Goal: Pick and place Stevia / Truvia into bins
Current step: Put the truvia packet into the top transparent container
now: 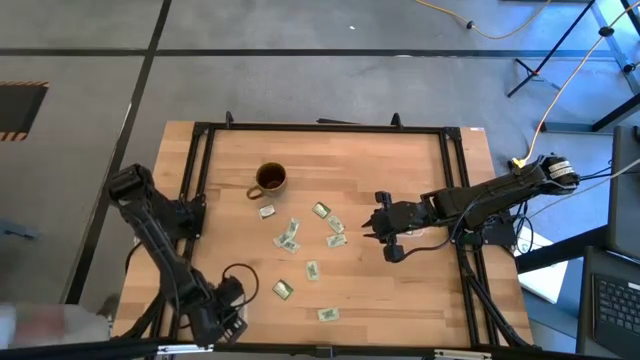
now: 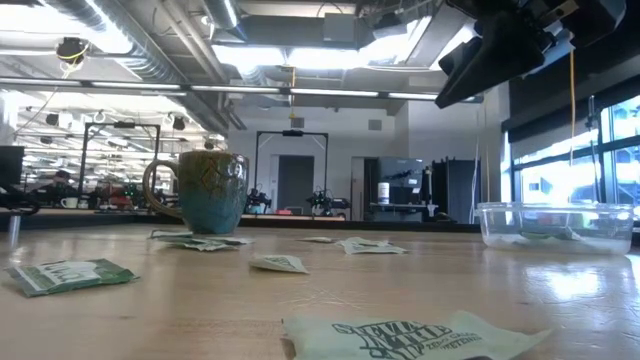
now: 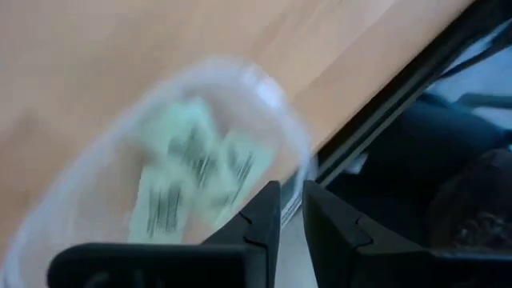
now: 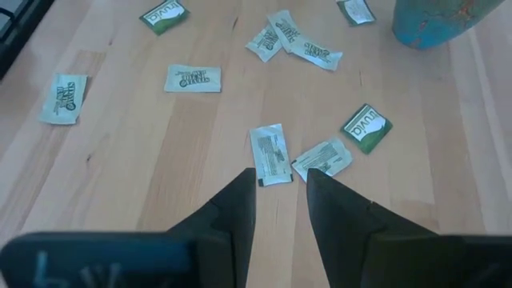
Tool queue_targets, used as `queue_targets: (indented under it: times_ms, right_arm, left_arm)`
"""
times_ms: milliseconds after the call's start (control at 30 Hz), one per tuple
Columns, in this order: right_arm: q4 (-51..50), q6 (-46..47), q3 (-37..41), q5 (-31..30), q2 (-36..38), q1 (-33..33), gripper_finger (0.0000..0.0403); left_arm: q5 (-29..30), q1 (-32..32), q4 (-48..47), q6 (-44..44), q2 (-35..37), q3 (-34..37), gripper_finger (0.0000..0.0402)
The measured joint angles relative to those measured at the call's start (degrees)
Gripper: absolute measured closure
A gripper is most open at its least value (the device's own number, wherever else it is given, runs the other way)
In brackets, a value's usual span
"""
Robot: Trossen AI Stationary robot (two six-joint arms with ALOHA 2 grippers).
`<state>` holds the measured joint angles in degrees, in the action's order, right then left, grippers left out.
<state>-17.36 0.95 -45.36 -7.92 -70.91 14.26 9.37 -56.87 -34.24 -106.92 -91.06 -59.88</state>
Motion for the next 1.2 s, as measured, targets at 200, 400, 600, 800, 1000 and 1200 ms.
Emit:
queue_targets:
  times_ms: [200, 400, 600, 800, 1000, 1200]
  right_arm:
    - [0.02, 0.01, 0.0, -0.02, 0.0, 0.0, 0.0286]
    - [0.0, 0.22, 0.0, -0.02, 0.0, 0.0, 0.0286]
    - [-0.03, 0.33, 0.0, -0.02, -0.13, 0.0, 0.0286]
    - [-0.29, 0.33, 0.0, -0.02, -2.06, 0.0, 0.0286]
    - [-0.06, 0.31, 0.0, -0.02, -5.14, 0.01, 0.0286]
    - [0.1, 0.46, 0.0, -0.02, -7.56, 0.01, 0.0286]
  left_arm:
    - [10.62, 5.26, 0.03, 18.33, 1.26, -0.04, 0.0353]
    - [11.56, 13.59, 3.04, 42.83, 1.23, -0.04, 0.035]
    - [6.43, 19.43, 9.33, 64.33, -0.14, -0.07, 0.0349]
    - [1.98, 21.34, 10.07, 72.5, -4.69, -0.07, 0.0334]
    - [3.06, 21.3, 9.99, 77.88, -6.84, -0.04, 0.0331]
    - [3.11, 21.25, 10.57, 79.24, -8.07, -0.03, 0.035]
